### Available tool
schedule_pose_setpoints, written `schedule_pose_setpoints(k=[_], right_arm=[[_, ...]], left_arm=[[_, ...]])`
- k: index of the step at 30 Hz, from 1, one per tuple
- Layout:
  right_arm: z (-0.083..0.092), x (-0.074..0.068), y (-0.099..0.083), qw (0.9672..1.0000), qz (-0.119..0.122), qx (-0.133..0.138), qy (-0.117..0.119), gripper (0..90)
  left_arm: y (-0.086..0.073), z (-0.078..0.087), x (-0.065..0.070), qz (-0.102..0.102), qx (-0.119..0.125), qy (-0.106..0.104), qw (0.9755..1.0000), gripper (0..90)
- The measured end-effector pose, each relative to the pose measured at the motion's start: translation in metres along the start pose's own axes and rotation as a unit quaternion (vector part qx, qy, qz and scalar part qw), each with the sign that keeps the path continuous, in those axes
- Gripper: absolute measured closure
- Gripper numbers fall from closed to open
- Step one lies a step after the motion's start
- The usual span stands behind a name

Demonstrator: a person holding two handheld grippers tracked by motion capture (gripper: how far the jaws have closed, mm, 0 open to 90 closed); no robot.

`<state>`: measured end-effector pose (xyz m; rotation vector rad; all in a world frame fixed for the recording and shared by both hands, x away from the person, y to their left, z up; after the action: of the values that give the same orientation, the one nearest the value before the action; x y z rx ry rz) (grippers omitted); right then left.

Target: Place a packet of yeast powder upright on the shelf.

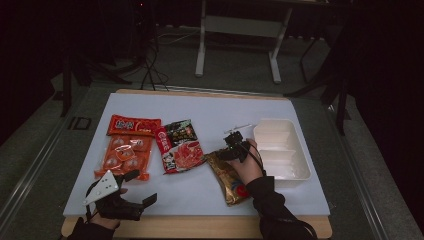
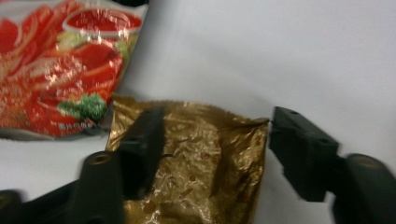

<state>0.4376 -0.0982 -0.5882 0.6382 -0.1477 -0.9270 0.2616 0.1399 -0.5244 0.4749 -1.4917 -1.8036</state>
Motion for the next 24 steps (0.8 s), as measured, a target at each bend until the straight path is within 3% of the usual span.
schedule_pose_setpoints(k=[4, 13, 17, 18, 20, 21, 22, 24], right_arm=[[-0.005, 0.004, -0.007, 0.9998, -0.008, -0.017, -0.002, 38.0], [-0.011, 0.002, -0.013, 0.9989, -0.019, -0.036, 0.021, 47.7], [-0.011, 0.006, -0.014, 0.9988, -0.011, -0.042, 0.023, 69.8], [-0.011, 0.006, -0.014, 0.9988, -0.011, -0.042, 0.023, 69.8], [-0.012, 0.004, -0.015, 0.9984, 0.005, -0.051, 0.024, 82.6], [-0.012, 0.004, -0.015, 0.9984, 0.005, -0.051, 0.024, 82.6], [-0.012, 0.003, -0.014, 0.9981, 0.023, -0.056, 0.004, 85.3], [-0.012, 0.002, -0.014, 0.9972, 0.043, -0.06, -0.012, 87.5]], left_arm=[[0.0, 0.0, -0.001, 0.006, 0.001, -0.001, 1.0, 0.0], [0.0, -0.001, 0.0, 0.007, -0.001, -0.002, 1.0, 0.0], [-0.001, -0.001, -0.001, 0.008, -0.001, -0.002, 1.0, 0.0], [-0.001, -0.001, -0.001, 0.008, -0.001, -0.002, 1.0, 0.0], [-0.001, -0.002, 0.0, 0.006, -0.003, -0.003, 1.0, 0.0], [-0.001, -0.002, 0.0, 0.006, -0.003, -0.003, 1.0, 0.0], [-0.001, -0.002, 0.0, 0.006, -0.003, -0.003, 1.0, 0.0], [-0.001, -0.002, 0.0, 0.005, -0.005, -0.004, 1.0, 0.0]])
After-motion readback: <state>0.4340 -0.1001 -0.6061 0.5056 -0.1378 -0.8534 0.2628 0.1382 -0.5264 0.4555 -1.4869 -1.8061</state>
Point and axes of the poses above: each handheld gripper's, and its own axes: z roughly backward along the jaws, y roughly out of its top, x roughly to its right, the point moved 10 cm from there along -z, roughly forward along the jaws, and after that the axes turned 4 degrees about y, right-handed, at the moved point
